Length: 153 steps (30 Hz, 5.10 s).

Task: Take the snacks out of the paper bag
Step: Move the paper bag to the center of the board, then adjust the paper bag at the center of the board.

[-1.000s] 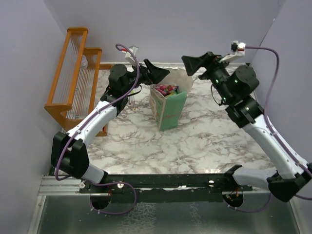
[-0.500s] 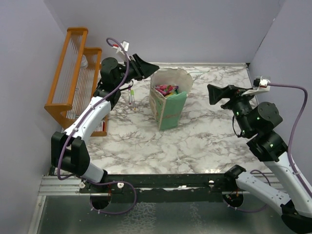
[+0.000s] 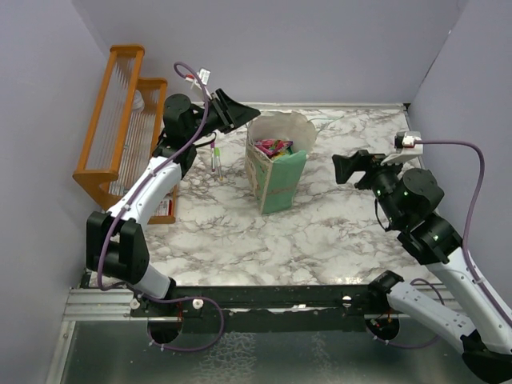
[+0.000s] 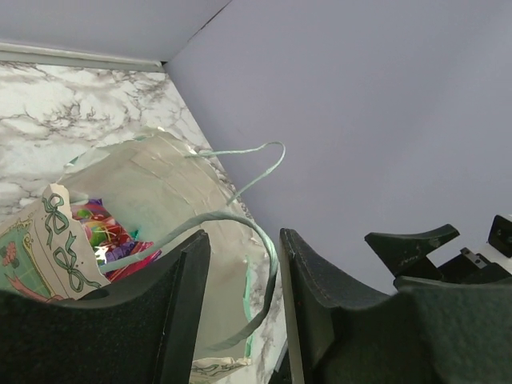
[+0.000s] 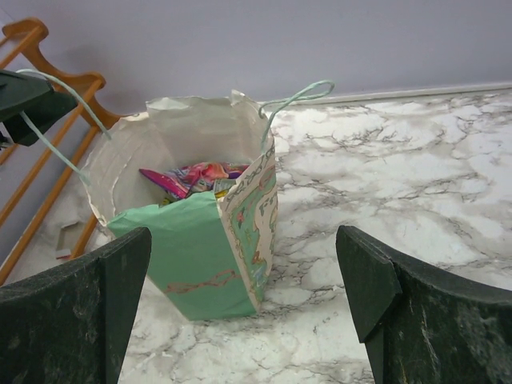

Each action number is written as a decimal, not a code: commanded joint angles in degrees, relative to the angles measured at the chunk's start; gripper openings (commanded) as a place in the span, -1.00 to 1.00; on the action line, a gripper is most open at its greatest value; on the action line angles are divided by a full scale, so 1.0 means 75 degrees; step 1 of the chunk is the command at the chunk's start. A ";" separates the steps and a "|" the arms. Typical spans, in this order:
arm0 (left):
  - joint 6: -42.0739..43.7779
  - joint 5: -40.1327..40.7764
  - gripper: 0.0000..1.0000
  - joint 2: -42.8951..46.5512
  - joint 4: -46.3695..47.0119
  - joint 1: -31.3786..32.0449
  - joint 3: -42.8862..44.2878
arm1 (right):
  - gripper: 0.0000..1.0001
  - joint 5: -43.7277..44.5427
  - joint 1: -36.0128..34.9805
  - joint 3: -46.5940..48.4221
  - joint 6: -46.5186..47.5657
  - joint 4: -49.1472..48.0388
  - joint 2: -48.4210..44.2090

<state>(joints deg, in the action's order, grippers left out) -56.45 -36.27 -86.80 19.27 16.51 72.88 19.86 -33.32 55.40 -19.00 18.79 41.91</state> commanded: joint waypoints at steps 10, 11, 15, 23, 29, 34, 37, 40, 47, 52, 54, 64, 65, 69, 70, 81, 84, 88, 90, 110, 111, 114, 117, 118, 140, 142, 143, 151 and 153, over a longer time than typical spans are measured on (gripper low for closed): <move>-0.0538 -0.0712 -0.19 -0.0236 0.0777 0.0105 0.0196 | 0.99 0.0105 0.0001 -0.0340 -0.0079 -0.0098 -0.0125; -0.0554 -0.0709 -0.24 -0.0249 0.0802 0.0096 0.0196 | 0.99 0.0120 0.0001 -0.0334 -0.0088 -0.0066 -0.0133; -0.0497 -0.0702 -0.51 -0.0265 0.0710 0.0096 0.0356 | 0.99 0.0190 0.0001 -0.0283 -0.0041 -0.0025 -0.0196; -0.0137 -0.0682 -1.00 0.0012 -0.0237 -0.0042 0.0916 | 0.99 0.0322 0.0001 -0.0200 0.0138 0.0261 -0.0161; -0.0102 -0.0943 -1.00 0.0425 -0.0942 -0.0451 0.0867 | 0.99 0.0342 0.0001 -0.0038 0.0402 0.0505 -0.0184; 0.0203 -0.0972 -1.00 0.0860 -0.1679 -0.0775 0.0705 | 0.99 0.0138 0.0001 -0.0026 0.0592 0.0383 -0.0165; 0.0353 -0.1044 -1.00 0.1141 -0.2059 -0.1100 0.0663 | 0.99 -0.0102 0.0001 -0.0016 0.0621 0.0320 -0.0074; 0.0547 -0.1081 -1.00 0.1337 -0.2459 -0.1409 0.0665 | 0.98 -0.0293 0.0001 -0.0006 0.0608 0.0270 0.0019; 0.2094 -0.0801 -1.00 0.1427 -0.4110 -0.1730 0.1434 | 0.98 -0.0567 0.0001 0.0043 0.0664 0.0220 0.0181; 0.2724 -0.0645 -1.00 0.1399 -0.4660 -0.1733 0.1697 | 0.98 -0.0585 0.0001 0.0050 0.0726 0.0249 0.0188; 0.3048 -0.0541 -1.00 0.1403 -0.4839 -0.1733 0.1810 | 0.98 -0.0590 0.0001 0.0022 0.0730 0.0246 0.0167; 0.4407 -0.0984 -1.00 0.1441 -0.4786 -0.0623 0.2092 | 0.98 -0.0726 0.0001 -0.0046 0.0747 0.0299 0.0158; 0.4495 -0.1053 -1.00 0.1432 -0.4776 -0.0469 0.2165 | 0.98 -0.0795 0.0001 -0.0050 0.0743 0.0289 0.0172; 0.4548 -0.1503 -1.00 0.1283 -0.4555 0.0032 0.2393 | 0.97 -0.1065 0.0002 -0.0110 0.0628 0.0274 0.0165; 0.4542 -0.1646 -1.00 0.1216 -0.4468 0.0130 0.2434 | 0.97 -0.1158 0.0001 -0.0134 0.0605 0.0286 0.0147; 0.3482 -0.2755 -1.00 0.0810 -0.2374 0.0905 0.1902 | 0.88 -0.2168 -0.0002 -0.1410 -0.1428 0.0072 -0.0152; 0.3179 -0.2849 -1.00 0.0639 -0.1925 0.1163 0.1870 | 0.80 -0.2185 0.0001 -0.1527 -0.1775 0.0179 -0.0051; 0.2967 -0.2832 -1.00 0.0431 -0.1543 0.1601 0.1753 | 0.75 -0.2191 0.0001 -0.1722 -0.2148 0.0196 -0.0043; 0.2796 -0.2800 -1.00 0.0357 -0.1267 0.1787 0.1603 | 0.75 -0.2002 0.0001 -0.1744 -0.2244 0.0317 -0.0073; 0.3608 -0.1718 -1.00 0.0634 -0.2488 0.1876 0.1383 | 0.61 -0.2828 0.1281 -0.2019 -0.2232 0.0001 0.1734; 0.3613 -0.1694 -1.00 0.0622 -0.2512 0.1866 0.1391 | 0.59 -0.3362 0.1537 -0.2019 -0.2123 -0.0082 0.1923; 0.3589 -0.1519 -1.00 0.0600 -0.2600 0.1875 0.1401 | 0.55 -0.4504 0.1963 -0.2030 -0.1804 -0.0452 0.2443; 0.3588 -0.1374 -1.00 0.0445 -0.2846 0.1868 0.1554 | 0.42 -0.5640 0.2110 -0.2009 -0.1666 -0.0975 0.2884; 0.3591 -0.1329 -1.00 0.0365 -0.2979 0.1874 0.1642 | 0.37 -0.5852 0.2111 -0.1993 -0.1722 -0.1068 0.3031; 0.5983 0.0085 -1.00 -0.1074 -0.7827 0.1854 0.5246 | -0.97 -0.7055 0.1246 -0.2168 -0.4589 -0.3250 0.4947; 0.6387 0.0204 -1.00 -0.1124 -0.8199 0.1854 0.5472 | -0.97 -0.6804 0.0700 -0.2092 -0.4928 -0.3788 0.5226; 0.6623 0.0266 -1.00 -0.1128 -0.8351 0.1846 0.5530 | -0.97 -0.6614 0.0452 -0.2046 -0.5103 -0.4003 0.5350; 0.7430 0.0280 -1.00 0.0513 -0.6896 0.1843 0.2834 | -0.88 -0.5578 -0.0626 -0.2397 -0.5852 -0.6002 0.6218; 0.7144 0.0049 -1.00 0.1102 -0.6064 0.1850 0.1755 | -0.85 -0.5681 -0.0631 -0.2502 -0.5833 -0.6172 0.6407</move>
<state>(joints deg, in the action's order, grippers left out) -3.79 -32.99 -87.96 -38.17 30.13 96.88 -25.47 -37.50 38.44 -60.53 -18.31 87.29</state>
